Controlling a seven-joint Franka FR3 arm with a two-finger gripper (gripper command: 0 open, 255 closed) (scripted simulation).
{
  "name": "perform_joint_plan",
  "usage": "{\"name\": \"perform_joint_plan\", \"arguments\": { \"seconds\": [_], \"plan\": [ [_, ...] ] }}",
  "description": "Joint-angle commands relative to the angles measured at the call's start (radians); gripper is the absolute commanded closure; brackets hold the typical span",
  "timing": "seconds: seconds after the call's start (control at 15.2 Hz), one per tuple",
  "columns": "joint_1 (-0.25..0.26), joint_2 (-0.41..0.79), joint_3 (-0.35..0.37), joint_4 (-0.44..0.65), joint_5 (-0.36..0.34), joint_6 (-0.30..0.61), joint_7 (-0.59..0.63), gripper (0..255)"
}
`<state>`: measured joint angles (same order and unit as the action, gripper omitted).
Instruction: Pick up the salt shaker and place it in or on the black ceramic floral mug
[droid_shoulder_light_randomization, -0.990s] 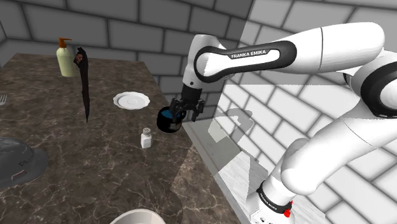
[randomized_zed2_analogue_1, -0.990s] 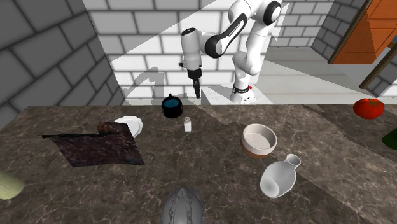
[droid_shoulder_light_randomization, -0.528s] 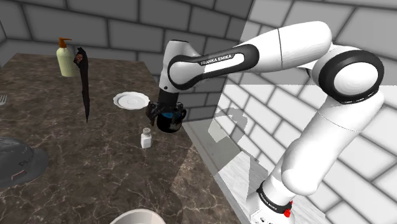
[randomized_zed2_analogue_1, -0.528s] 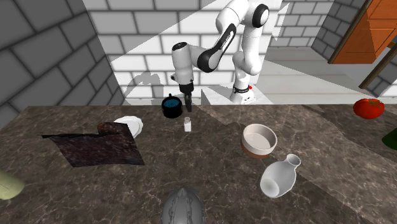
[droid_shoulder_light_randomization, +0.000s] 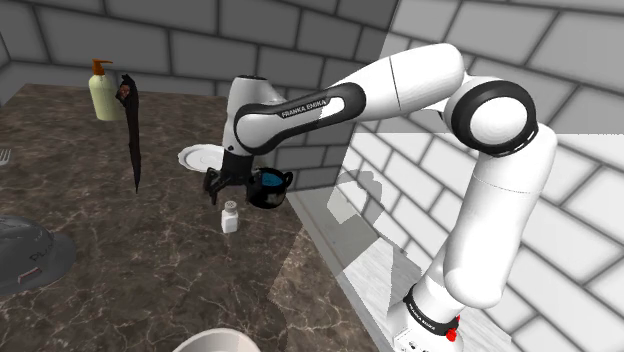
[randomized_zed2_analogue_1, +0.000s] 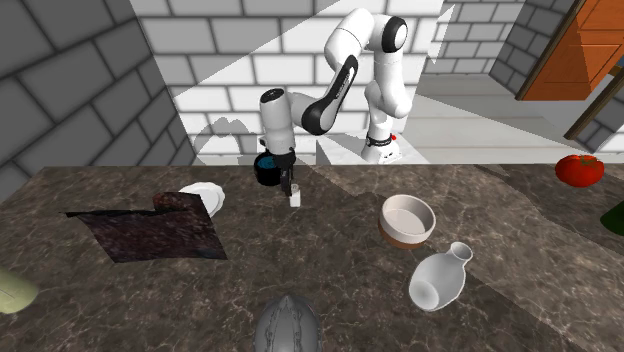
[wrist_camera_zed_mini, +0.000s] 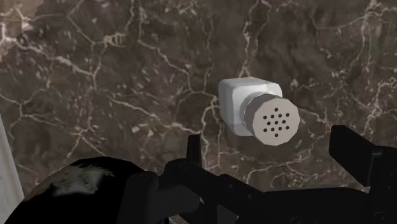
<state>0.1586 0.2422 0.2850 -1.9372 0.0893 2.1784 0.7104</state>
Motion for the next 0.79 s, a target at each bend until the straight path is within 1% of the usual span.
{"name": "perform_joint_plan", "arguments": {
  "seconds": [0.0, 0.26, 0.73],
  "plan": [
    [0.004, 0.016, 0.000, -0.008, -0.004, 0.025, 0.005, 0],
    [0.010, 0.042, -0.001, -0.024, -0.010, 0.067, 0.009, 0],
    [0.010, 0.042, -0.001, -0.024, -0.010, 0.067, 0.009, 0]
  ]
}}
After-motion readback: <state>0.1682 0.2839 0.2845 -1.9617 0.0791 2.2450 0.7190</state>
